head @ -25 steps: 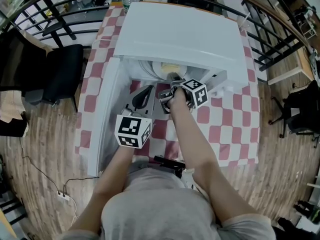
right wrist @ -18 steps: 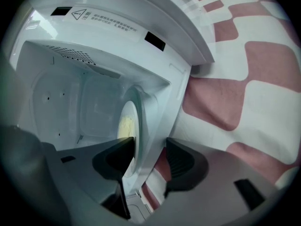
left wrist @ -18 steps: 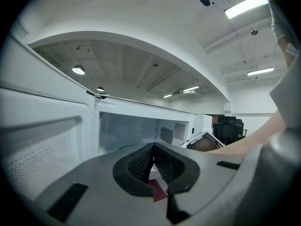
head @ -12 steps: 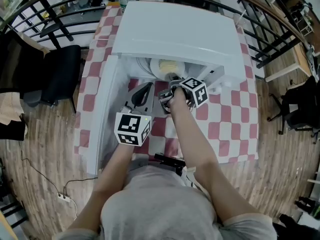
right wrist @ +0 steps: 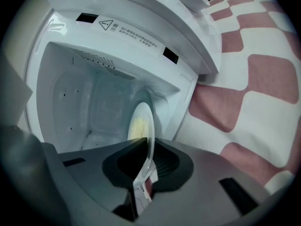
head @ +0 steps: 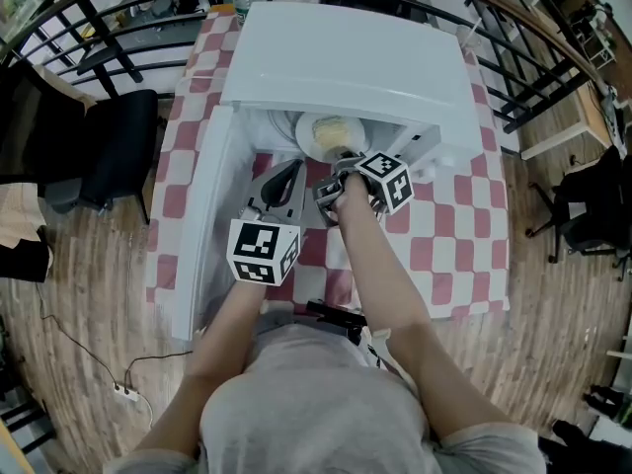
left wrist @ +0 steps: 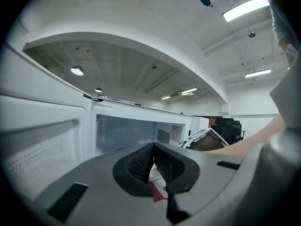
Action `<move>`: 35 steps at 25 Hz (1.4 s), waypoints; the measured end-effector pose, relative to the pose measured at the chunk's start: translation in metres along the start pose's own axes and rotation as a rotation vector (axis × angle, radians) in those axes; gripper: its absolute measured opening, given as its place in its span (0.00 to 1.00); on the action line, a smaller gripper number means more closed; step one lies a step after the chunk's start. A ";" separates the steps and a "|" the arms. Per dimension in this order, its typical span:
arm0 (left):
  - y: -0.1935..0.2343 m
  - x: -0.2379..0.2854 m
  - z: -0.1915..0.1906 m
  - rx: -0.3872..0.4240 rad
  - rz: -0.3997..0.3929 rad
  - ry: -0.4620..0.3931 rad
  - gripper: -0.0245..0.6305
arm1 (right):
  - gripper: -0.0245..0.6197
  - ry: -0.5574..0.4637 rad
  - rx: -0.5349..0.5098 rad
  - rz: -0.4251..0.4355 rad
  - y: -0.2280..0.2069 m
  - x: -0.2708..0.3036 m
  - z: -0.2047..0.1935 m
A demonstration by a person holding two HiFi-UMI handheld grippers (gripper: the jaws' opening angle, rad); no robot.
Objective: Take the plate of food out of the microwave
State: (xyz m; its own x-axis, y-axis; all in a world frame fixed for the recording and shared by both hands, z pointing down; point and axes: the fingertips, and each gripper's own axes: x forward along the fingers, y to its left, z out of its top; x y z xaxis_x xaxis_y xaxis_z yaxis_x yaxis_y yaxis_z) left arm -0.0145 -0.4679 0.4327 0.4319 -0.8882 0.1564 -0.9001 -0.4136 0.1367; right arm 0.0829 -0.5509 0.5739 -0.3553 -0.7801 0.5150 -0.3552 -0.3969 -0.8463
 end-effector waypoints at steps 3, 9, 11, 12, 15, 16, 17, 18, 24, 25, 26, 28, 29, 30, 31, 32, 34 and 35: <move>-0.002 -0.001 0.000 0.002 -0.003 -0.001 0.04 | 0.11 0.001 0.022 0.028 -0.001 -0.001 -0.001; -0.005 -0.002 0.001 0.006 -0.005 -0.004 0.04 | 0.09 0.001 0.051 0.108 0.001 -0.005 -0.002; -0.007 -0.002 0.000 0.007 -0.007 -0.003 0.04 | 0.09 -0.001 0.057 0.134 0.000 -0.007 -0.002; -0.008 -0.002 0.000 0.008 -0.009 -0.003 0.04 | 0.09 -0.001 0.059 0.146 0.000 -0.008 -0.003; -0.010 -0.003 -0.001 0.007 -0.012 -0.002 0.04 | 0.09 -0.003 0.069 0.169 -0.003 -0.011 -0.005; -0.011 -0.004 -0.001 0.007 -0.013 -0.002 0.04 | 0.09 -0.003 0.072 0.174 -0.004 -0.012 -0.006; -0.011 -0.004 -0.001 0.006 -0.015 -0.003 0.04 | 0.09 -0.003 0.074 0.178 -0.004 -0.013 -0.006; -0.012 -0.004 -0.002 0.006 -0.016 -0.003 0.04 | 0.09 -0.003 0.074 0.180 -0.005 -0.014 -0.006; -0.016 -0.006 -0.004 0.006 -0.021 -0.003 0.04 | 0.09 -0.011 0.088 0.183 -0.009 -0.022 -0.008; -0.016 -0.007 -0.003 0.007 -0.021 -0.005 0.04 | 0.09 -0.012 0.093 0.186 -0.009 -0.023 -0.009; -0.017 -0.008 -0.003 0.008 -0.021 -0.005 0.04 | 0.09 -0.013 0.095 0.189 -0.009 -0.025 -0.009; -0.018 -0.009 -0.002 0.009 -0.020 -0.006 0.04 | 0.09 -0.016 0.094 0.198 -0.008 -0.028 -0.010; -0.019 -0.010 -0.002 0.010 -0.020 -0.007 0.04 | 0.09 -0.020 0.093 0.203 -0.007 -0.030 -0.010; -0.019 -0.011 -0.002 0.010 -0.020 -0.007 0.04 | 0.09 -0.025 0.090 0.208 -0.005 -0.033 -0.010; -0.020 -0.012 -0.001 0.010 -0.020 -0.008 0.04 | 0.09 -0.030 0.088 0.213 -0.004 -0.035 -0.011; -0.020 -0.013 -0.001 0.010 -0.020 -0.009 0.04 | 0.09 -0.034 0.086 0.218 -0.003 -0.037 -0.011; -0.022 -0.015 0.001 0.010 -0.021 -0.011 0.04 | 0.09 -0.040 0.083 0.225 -0.002 -0.042 -0.012; -0.023 -0.016 0.002 0.011 -0.022 -0.012 0.04 | 0.09 -0.044 0.083 0.228 -0.001 -0.045 -0.012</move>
State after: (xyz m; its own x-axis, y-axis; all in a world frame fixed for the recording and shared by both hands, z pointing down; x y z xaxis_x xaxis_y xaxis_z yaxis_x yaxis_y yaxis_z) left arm -0.0007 -0.4449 0.4257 0.4512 -0.8812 0.1414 -0.8909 -0.4354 0.1296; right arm 0.0885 -0.5093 0.5533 -0.3798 -0.8735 0.3044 -0.1971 -0.2451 -0.9493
